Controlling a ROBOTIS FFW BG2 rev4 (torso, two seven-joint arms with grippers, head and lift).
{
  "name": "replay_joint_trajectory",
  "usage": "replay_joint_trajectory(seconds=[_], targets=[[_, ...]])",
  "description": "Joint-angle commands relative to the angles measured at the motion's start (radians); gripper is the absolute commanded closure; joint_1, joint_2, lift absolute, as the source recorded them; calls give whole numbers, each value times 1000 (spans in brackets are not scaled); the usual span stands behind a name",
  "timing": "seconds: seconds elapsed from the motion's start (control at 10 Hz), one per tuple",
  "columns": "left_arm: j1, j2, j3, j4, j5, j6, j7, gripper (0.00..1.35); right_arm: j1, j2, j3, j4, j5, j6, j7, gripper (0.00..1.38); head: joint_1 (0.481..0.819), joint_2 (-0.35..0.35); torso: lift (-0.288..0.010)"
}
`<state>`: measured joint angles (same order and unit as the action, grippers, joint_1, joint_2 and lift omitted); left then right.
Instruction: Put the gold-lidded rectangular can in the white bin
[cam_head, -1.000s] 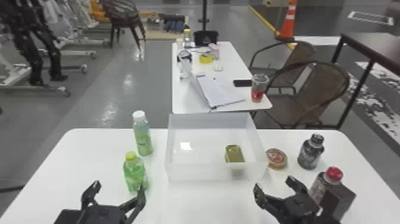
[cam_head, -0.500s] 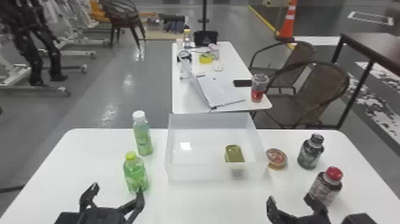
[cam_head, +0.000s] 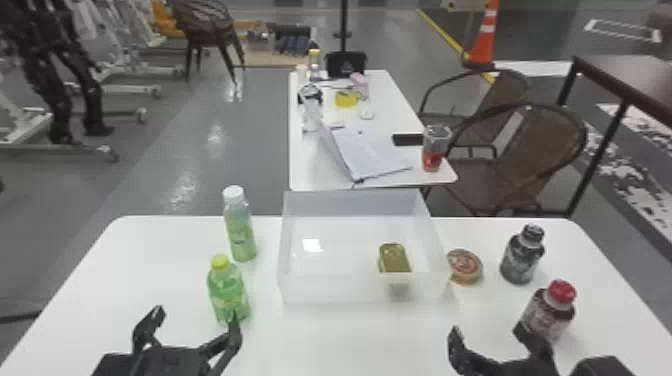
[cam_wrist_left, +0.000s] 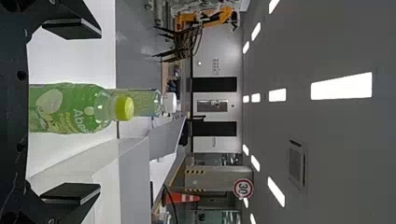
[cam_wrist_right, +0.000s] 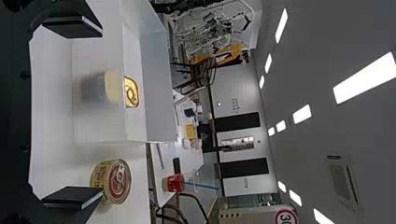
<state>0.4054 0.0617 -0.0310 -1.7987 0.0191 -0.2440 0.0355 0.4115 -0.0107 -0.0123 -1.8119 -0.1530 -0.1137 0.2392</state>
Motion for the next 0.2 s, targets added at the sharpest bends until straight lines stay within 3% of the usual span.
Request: replay_joint_trajectory(seconds=[0.0,0.1], targets=[[1,-3,2,-10,-18,11,6,140,23,6,0,-29,12,19,-40,107,549,0,-100],[7,-10,5,-24,-33,32,18,136,29,9,0,-40,16,40,-55,107,549,0,-100]])
